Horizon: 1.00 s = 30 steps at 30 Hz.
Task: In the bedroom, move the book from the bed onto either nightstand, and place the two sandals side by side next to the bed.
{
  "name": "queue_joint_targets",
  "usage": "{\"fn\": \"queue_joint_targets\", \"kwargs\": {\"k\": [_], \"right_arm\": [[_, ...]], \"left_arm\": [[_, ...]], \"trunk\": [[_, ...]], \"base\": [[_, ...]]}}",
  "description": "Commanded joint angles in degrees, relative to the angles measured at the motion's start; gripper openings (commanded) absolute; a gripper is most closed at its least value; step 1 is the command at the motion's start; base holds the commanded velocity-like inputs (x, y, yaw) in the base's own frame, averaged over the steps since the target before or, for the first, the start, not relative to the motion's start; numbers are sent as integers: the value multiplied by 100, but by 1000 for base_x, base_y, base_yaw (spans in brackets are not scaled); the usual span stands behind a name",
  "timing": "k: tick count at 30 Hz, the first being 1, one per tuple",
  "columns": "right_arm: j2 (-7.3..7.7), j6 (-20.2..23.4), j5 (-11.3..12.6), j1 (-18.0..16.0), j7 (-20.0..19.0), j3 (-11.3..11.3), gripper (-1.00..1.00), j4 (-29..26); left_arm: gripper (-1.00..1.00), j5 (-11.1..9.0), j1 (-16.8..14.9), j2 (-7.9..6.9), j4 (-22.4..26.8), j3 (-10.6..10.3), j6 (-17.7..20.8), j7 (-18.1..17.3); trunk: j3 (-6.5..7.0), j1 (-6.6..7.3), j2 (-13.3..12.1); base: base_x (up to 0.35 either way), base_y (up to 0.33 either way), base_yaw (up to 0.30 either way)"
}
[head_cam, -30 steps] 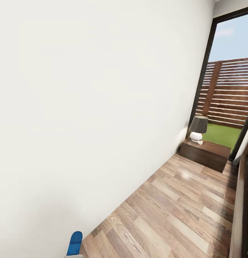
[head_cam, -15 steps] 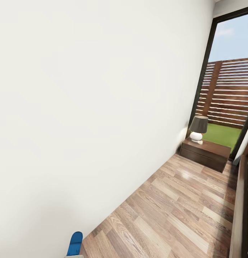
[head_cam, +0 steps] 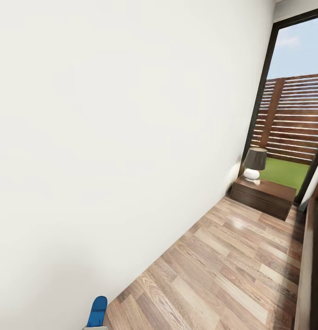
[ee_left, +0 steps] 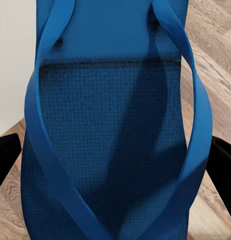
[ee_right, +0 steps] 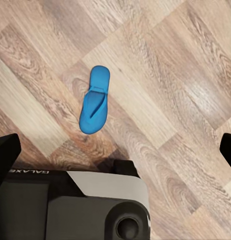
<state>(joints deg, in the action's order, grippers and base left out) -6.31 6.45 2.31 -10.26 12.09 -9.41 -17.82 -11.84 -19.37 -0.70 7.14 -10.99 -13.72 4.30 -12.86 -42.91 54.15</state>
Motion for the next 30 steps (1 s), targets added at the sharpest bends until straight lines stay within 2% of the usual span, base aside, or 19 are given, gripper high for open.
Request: {"fn": "queue_joint_targets", "kwargs": {"k": [1, 4, 9, 15, 30], "right_arm": [[2, 37, 24, -2, 39, -49, 100, -12], [0, 15, 24, -2, 39, -51, 100, -13], [-1, -17, 24, -2, 43, -52, 100, -22], [-7, -27, 24, -2, 47, -51, 100, -48], [-10, -29, 24, -2, 48, -44, 100, -32]], "left_arm": [[-100, -46, -4, -1, -2, -52, -17, 22], [-100, -46, -5, -1, -2, -57, -17, 25], [-100, -46, -4, 0, -2, -60, -17, 21], [-100, -46, -4, 0, -2, -61, -17, 19], [-100, -46, 2, 6, -2, -70, -24, 18]], "trunk": [[-8, -1, 5], [-8, -1, 5], [-98, -110, 206], [-98, -110, 206], [-367, -440, 808]], "base": [[0, 0, 0], [0, 0, 0], [0, 0, 0], [0, 0, 0], [0, 0, 0]]}}
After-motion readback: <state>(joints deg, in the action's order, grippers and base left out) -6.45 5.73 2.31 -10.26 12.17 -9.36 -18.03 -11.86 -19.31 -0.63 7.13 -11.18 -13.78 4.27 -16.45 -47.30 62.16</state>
